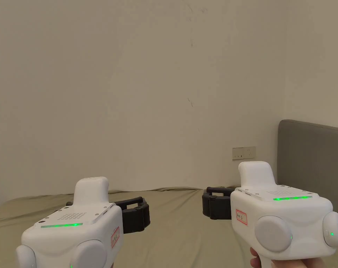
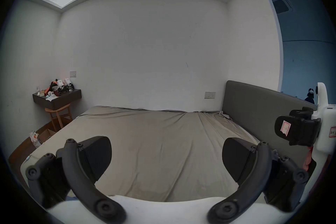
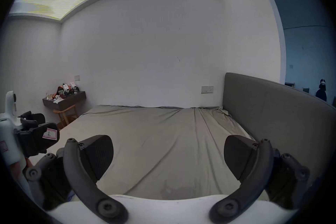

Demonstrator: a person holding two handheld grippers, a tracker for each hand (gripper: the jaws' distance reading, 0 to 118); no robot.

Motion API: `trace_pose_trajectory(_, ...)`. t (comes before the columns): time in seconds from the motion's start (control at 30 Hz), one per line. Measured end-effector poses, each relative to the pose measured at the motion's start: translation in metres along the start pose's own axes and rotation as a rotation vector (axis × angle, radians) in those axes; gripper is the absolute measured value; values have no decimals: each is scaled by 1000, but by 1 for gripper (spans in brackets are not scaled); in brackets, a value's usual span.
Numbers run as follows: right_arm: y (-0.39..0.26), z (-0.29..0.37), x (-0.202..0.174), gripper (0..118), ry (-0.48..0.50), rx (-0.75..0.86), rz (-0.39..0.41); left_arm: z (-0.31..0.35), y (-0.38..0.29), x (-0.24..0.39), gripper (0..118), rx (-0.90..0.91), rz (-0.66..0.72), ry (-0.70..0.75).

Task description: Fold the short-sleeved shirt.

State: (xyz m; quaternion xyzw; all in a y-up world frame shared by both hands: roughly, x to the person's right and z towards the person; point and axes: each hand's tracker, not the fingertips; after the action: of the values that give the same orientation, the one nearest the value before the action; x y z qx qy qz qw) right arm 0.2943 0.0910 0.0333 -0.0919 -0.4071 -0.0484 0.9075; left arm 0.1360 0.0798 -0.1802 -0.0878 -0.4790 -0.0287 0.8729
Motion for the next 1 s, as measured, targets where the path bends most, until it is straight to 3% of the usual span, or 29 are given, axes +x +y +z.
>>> trace_pose_trajectory(0.13, 0, 0, -4, 118, 9, -3, 0, -2, -2, -2, 118, -20, 9, -5)
trace_pose_trajectory(0.3, 0, -8, -10, 118, -86, -9, 41, 1, -5, -3, 118, -31, 6, 8)
trace_pose_trajectory(0.53, 3, 1, -6, 118, -39, -11, -18, -2, -4, -3, 118, -40, 7, -6)
trace_pose_trajectory(1.0, 4, -3, -6, 118, -36, -3, -14, -4, -6, -4, 118, -47, -1, -14)
